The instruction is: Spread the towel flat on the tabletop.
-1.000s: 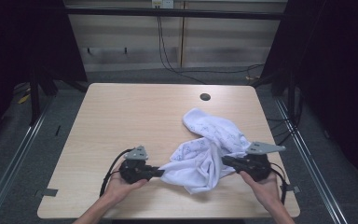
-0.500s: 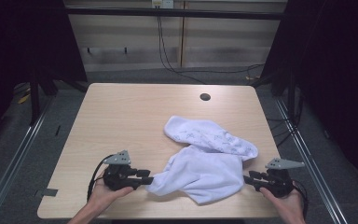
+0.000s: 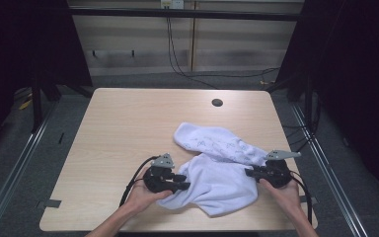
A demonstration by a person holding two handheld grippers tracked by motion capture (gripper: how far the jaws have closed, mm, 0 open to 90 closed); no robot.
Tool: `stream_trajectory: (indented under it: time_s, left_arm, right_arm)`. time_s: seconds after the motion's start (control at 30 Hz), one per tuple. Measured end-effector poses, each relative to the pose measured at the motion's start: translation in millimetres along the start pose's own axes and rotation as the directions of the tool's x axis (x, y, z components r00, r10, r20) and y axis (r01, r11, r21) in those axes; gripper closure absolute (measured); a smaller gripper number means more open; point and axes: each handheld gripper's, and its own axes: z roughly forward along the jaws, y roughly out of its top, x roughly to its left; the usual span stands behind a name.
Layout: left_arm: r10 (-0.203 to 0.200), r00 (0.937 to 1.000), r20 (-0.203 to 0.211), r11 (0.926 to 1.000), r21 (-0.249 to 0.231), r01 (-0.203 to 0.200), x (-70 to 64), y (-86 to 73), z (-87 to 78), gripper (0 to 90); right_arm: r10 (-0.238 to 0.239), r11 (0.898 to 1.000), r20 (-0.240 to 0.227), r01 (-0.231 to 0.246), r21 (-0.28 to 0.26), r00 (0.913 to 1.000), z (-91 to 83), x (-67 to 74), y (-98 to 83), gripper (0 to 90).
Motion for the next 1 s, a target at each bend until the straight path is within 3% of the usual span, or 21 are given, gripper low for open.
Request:
stream_trajectory:
  time_s: [0.07,0.17,0.27,0.33,0.43,0.47,0.57,0.67,0.73,0.8,0.87,1.0]
  left_arm:
    - [0.039,0.9992,-0.002,0.9988,-0.029,-0.040,-7.8,5.2,-0.4,81.9]
    - [0.089,0.9952,0.041,0.9947,-0.055,-0.087,-22.9,13.1,-3.1,84.5]
    - [0.145,0.9858,0.086,0.9884,-0.059,-0.140,-41.5,16.2,0.8,85.0]
    - [0.165,0.9782,0.127,0.9860,-0.048,-0.160,-51.1,14.6,6.9,84.8]
    - [0.180,0.9662,0.184,0.9814,0.032,-0.189,-59.6,7.6,20.3,82.7]
    - [0.180,0.9648,0.192,0.9800,0.050,-0.193,-59.7,4.5,23.0,81.6]
    - [0.150,0.9680,0.202,0.9848,0.057,-0.164,-55.8,0.7,20.2,74.5]
    - [0.111,0.9774,0.180,0.9936,0.004,-0.113,-45.2,1.8,4.4,67.7]
    - [0.048,0.9856,0.162,0.9982,-0.045,-0.041,-30.8,1.5,-3.7,66.2]
    - [0.022,0.9896,0.142,0.9990,-0.042,-0.016,-24.9,0.7,-3.0,66.2]
    - [-0.002,0.9880,0.154,1.0000,-0.004,0.002,-22.6,-1.4,4.5,63.3]
    - [0.029,0.9792,0.201,0.9971,0.064,-0.042,-34.3,-2.8,26.0,53.4]
  right_arm:
    - [-0.018,1.000,0.000,0.018,0.002,0.9998,-2.5,5.6,-0.8,82.4]
    - [-0.016,0.998,-0.011,0.016,-0.056,0.9998,-16.3,9.9,0.5,83.3]
    - [-0.009,0.995,-0.012,0.008,-0.095,0.9999,-29.7,11.7,-1.6,83.1]
    - [0.010,0.993,-0.003,-0.010,-0.116,0.9999,-37.9,10.5,-6.2,82.3]
    - [0.050,0.992,0.009,-0.049,-0.113,0.9987,-44.2,3.6,-15.9,81.6]
    - [0.060,0.993,0.019,-0.058,-0.099,0.9980,-44.9,0.7,-19.8,81.8]
    - [0.094,0.994,0.041,-0.091,-0.067,0.9947,-46.4,-7.5,-30.9,83.5]
    - [0.115,0.992,0.063,-0.112,-0.050,0.9913,-49.4,-11.9,-37.7,83.3]
    - [0.131,0.990,0.068,-0.128,-0.054,0.9890,-51.7,-13.6,-40.1,82.2]
    - [0.134,0.990,0.074,-0.130,-0.060,0.9883,-53.0,-14.0,-39.8,82.5]
    - [0.131,0.989,0.079,-0.125,-0.073,0.9883,-54.3,-13.5,-38.0,82.4]
    - [0.123,0.988,0.069,-0.116,-0.098,0.9900,-56.6,-10.8,-33.7,82.6]
